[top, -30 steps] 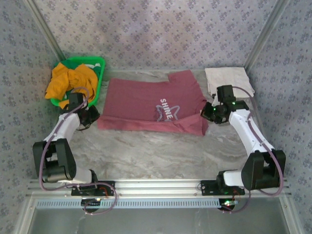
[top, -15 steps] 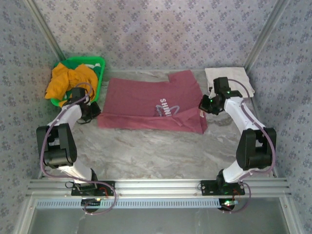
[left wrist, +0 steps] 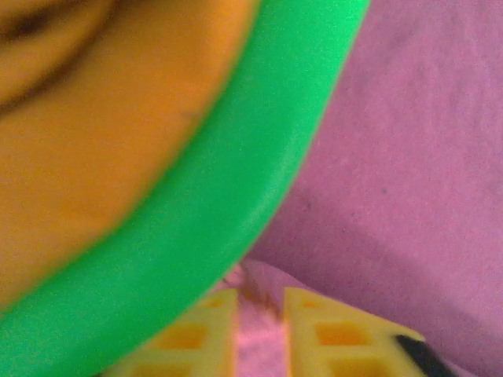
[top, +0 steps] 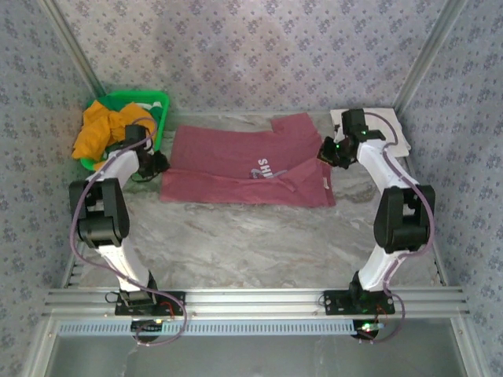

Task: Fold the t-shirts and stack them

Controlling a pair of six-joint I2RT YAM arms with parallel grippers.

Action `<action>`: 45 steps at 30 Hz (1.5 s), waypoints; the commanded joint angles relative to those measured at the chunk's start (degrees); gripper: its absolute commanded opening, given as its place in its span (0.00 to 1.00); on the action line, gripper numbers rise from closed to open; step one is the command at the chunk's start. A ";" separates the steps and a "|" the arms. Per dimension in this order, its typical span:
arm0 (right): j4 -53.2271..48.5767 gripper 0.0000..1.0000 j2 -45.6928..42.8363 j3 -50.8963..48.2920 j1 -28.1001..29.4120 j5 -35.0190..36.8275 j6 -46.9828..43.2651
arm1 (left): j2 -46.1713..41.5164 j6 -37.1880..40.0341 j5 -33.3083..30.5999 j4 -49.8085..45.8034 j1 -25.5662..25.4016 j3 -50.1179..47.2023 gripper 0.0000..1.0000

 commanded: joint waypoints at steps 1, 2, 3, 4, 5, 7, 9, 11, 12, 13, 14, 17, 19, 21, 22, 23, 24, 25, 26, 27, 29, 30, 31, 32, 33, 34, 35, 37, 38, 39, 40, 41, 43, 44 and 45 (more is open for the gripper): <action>-1.59 0.21 3.46 7.14 -1.52 -1.10 0.54 | 0.15 2.78 -3.06 0.25 0.11 4.19 0.36; -2.30 0.25 3.96 8.82 -1.78 -1.75 0.38 | -1.04 2.74 -3.76 0.01 -0.13 4.16 0.37; -3.39 0.31 3.89 10.29 -1.98 -1.85 -0.32 | -2.56 2.57 -4.85 -0.27 -0.48 3.58 0.40; -3.73 0.33 3.34 10.61 -2.02 -1.50 -0.80 | -4.17 2.48 -5.83 -0.43 -0.88 2.75 0.44; -3.64 0.33 1.99 9.89 -2.06 -1.23 -0.85 | -6.09 2.55 -6.55 -0.68 -1.24 1.53 0.48; -1.84 0.32 -1.77 6.24 -2.07 -0.92 -1.01 | -10.26 2.19 -7.75 -0.77 -2.23 -1.97 0.48; 4.40 0.33 -7.50 -1.29 -1.34 -2.23 0.02 | -15.06 1.18 -8.23 1.37 -3.21 -7.99 0.49; 7.19 0.32 -11.87 -7.57 0.10 -2.27 0.76 | -17.84 0.22 -7.21 3.05 -3.69 -12.81 0.49; 7.60 0.31 -13.50 -10.31 1.07 -1.80 0.82 | -18.30 -0.11 -6.40 3.31 -4.02 -14.55 0.49; 7.89 0.31 -14.67 -12.67 2.09 -1.57 0.78 | -18.19 -0.32 -5.69 3.32 -4.35 -15.75 0.48; 8.00 0.31 -15.38 -14.25 2.78 -1.16 0.94 | -17.86 -0.34 -5.10 3.40 -4.73 -16.52 0.47; 10.46 0.30 -15.99 -21.26 5.01 -1.06 2.21 | -15.77 -0.25 -4.60 4.66 -6.28 -18.06 0.44; 12.27 0.30 -14.43 -23.04 6.02 -2.79 2.79 | -13.37 -0.25 -4.08 5.09 -6.97 -17.88 0.42; 13.42 0.30 -12.50 -23.27 7.20 -2.92 3.44 | -11.58 -0.51 -3.90 6.13 -7.54 -17.68 0.41; 14.22 0.30 -11.40 -23.04 7.87 -3.33 3.97 | -10.78 -0.60 -3.43 7.02 -7.87 -17.66 0.41; 14.71 0.31 -10.48 -22.89 8.38 -3.53 4.58 | -10.20 -0.69 -3.28 7.80 -8.14 -17.63 0.41; 15.60 0.31 -9.37 -22.71 9.00 -3.51 5.36 | -9.46 -0.78 -3.32 8.51 -8.31 -17.70 0.41; 16.32 0.31 -8.35 -22.48 9.53 -3.40 6.23 | -8.55 -0.94 -3.23 8.75 -8.40 -17.60 0.41; 17.02 0.32 -7.40 -22.23 10.01 -3.50 6.83 | -7.83 -1.12 -3.23 8.85 -8.35 -17.42 0.41; 17.67 0.32 -6.09 -21.73 10.61 -3.72 7.44 | -7.09 -1.22 -3.11 9.18 -8.40 -17.50 0.40; 17.99 0.34 -3.98 -20.75 11.65 -3.32 8.58 | -6.03 -1.46 -3.23 9.72 -8.38 -17.74 0.40; 18.48 0.36 -2.91 -20.45 11.96 -3.27 9.00 | -5.49 -1.57 -3.34 9.88 -8.29 -17.85 0.40; 19.20 0.37 -2.06 -20.29 12.06 -3.62 10.61 | -4.96 -1.70 -3.24 9.92 -8.34 -17.83 0.40; 19.95 0.38 -1.47 -20.46 12.07 -3.72 11.59 | -4.57 -1.81 -3.17 9.97 -8.34 -17.96 0.39; 20.97 0.38 -1.13 -20.80 12.23 -3.51 12.35 | -4.22 -1.97 -2.91 10.21 -8.34 -18.02 0.39; 21.32 0.38 -0.93 -20.94 12.34 -2.86 12.85 | -4.02 -2.08 -2.63 10.41 -8.34 -18.31 0.39; 21.38 0.37 -0.62 -20.87 12.43 -2.37 13.24 | -3.93 -2.25 -2.53 10.54 -8.34 -18.51 0.39; 21.74 0.37 0.09 -20.69 12.57 -2.37 13.74 | -3.76 -2.37 -2.53 10.92 -8.30 -18.94 0.39; 21.87 0.38 0.36 -20.60 12.73 -2.20 13.91 | -3.74 -2.47 -2.57 11.03 -8.30 -19.15 0.39; 21.96 0.37 0.73 -20.38 12.83 -1.77 13.97 | -3.74 -2.45 -2.64 11.12 -8.29 -19.26 0.39; 22.21 0.37 1.14 -20.25 12.93 -1.49 14.08 | -3.74 -2.45 -2.62 11.15 -8.32 -19.33 0.39; 22.73 0.36 1.50 -20.33 12.94 -1.46 14.31 | -3.74 -2.45 -2.62 11.18 -8.30 -19.41 0.38; 23.68 0.35 2.54 -20.25 12.91 -1.53 15.13 | -4.05 -2.62 -2.58 11.21 -8.34 -19.51 0.38; 23.98 0.35 2.89 -20.25 12.99 -1.70 15.47 | -4.20 -2.70 -2.57 11.31 -8.34 -19.70 0.38; 24.43 0.35 3.17 -20.37 13.11 -1.71 15.76 | -4.52 -2.73 -2.56 11.50 -8.34 -19.89 0.38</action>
